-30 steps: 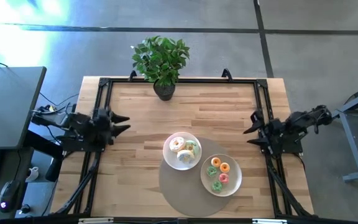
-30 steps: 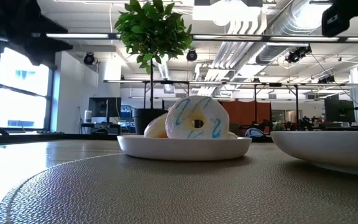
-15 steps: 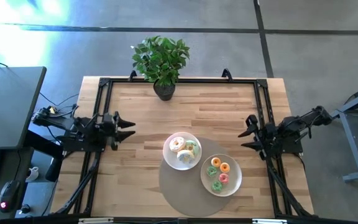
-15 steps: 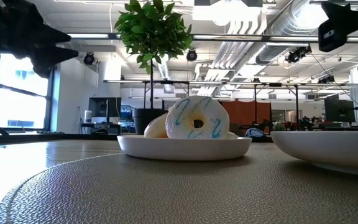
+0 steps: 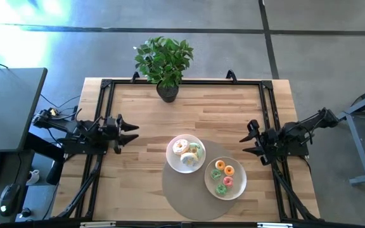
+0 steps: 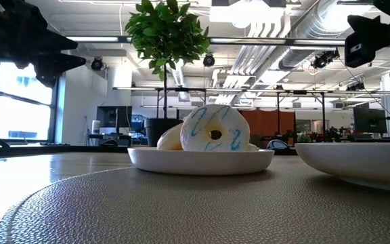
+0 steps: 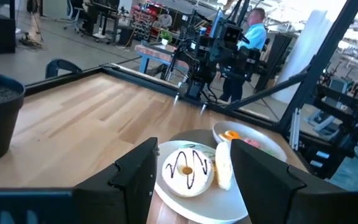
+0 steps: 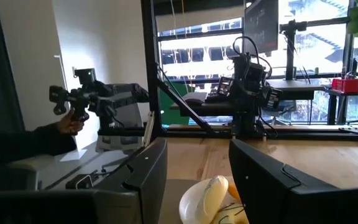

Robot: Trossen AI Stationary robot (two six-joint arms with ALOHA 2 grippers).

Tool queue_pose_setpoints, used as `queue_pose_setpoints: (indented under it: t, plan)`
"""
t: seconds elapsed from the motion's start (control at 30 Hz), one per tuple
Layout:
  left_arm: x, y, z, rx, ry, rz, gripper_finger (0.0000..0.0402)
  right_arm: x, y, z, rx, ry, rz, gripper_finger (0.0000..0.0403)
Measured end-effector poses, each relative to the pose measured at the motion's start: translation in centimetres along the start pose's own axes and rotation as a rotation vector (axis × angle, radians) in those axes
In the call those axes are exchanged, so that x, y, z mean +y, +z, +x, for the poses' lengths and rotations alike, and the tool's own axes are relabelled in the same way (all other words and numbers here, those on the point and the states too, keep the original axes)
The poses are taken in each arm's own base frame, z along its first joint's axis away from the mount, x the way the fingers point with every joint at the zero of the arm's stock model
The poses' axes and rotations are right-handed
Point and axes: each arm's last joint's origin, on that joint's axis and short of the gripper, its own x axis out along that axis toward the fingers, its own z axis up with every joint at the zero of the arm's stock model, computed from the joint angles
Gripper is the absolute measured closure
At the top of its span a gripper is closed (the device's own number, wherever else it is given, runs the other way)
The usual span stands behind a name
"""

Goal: Pick & Place donuts
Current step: Return to Home Position

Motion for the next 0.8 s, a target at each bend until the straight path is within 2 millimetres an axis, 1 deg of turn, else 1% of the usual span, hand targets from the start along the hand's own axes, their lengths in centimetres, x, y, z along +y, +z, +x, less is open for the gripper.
queue_pose_setpoints:
  t: [0.3, 0.8]
  plan:
    - [-0.03, -0.21, 0.11, 0.023, -0.007, 0.005, 0.02, 0.0, -0.02, 0.0, 0.002, 0.0, 0.059, 0.0234]
    - [-0.07, -0.13, 0.08, 0.03, -0.016, 0.031, 0.02, 0.0, -0.01, 0.0, 0.001, 0.0, 0.052, 0.0234]
